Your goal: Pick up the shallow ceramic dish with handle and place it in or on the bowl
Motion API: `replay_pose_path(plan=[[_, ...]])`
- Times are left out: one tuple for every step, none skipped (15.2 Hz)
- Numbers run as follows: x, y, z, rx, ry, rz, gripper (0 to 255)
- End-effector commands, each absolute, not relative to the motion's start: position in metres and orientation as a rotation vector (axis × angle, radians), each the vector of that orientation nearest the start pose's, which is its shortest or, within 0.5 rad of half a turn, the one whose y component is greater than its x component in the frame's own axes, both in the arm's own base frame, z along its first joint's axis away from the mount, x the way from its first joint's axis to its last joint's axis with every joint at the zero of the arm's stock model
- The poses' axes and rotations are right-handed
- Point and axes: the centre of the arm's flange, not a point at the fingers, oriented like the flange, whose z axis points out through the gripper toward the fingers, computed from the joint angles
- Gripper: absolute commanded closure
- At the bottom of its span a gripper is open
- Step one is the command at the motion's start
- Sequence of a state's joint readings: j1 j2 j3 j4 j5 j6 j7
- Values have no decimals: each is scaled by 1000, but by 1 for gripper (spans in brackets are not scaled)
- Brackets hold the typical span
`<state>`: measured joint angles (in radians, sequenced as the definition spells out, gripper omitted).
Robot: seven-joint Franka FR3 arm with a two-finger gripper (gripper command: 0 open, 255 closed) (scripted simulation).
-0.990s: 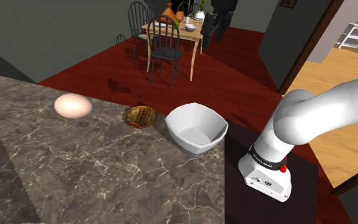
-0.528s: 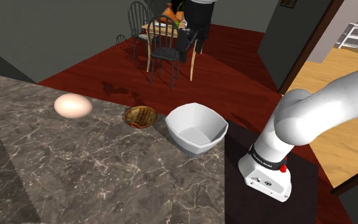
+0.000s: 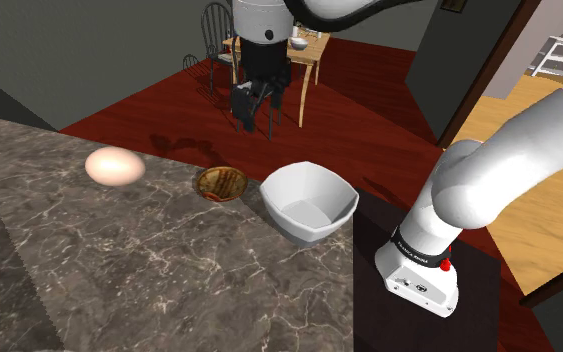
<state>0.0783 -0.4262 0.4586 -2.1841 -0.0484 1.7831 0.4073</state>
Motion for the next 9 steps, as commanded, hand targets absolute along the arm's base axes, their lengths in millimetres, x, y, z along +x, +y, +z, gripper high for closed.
replay_pose_path(plan=[[371,264,524,-3365,-194,-143,0],[373,277,517,-3374,-205,-141,0],[375,289,510,-3382,-217,-138,0],[377,302,503,-3391,-228,-136,0],[379,314,495,-3399,-240,-134,0],[380,327,488,-3408,-251,-131,0],[382,339,480,-3416,-263,-129,0],[384,351,473,-3425,-275,-126,0],[385,363,465,-3433,-287,-124,0]])
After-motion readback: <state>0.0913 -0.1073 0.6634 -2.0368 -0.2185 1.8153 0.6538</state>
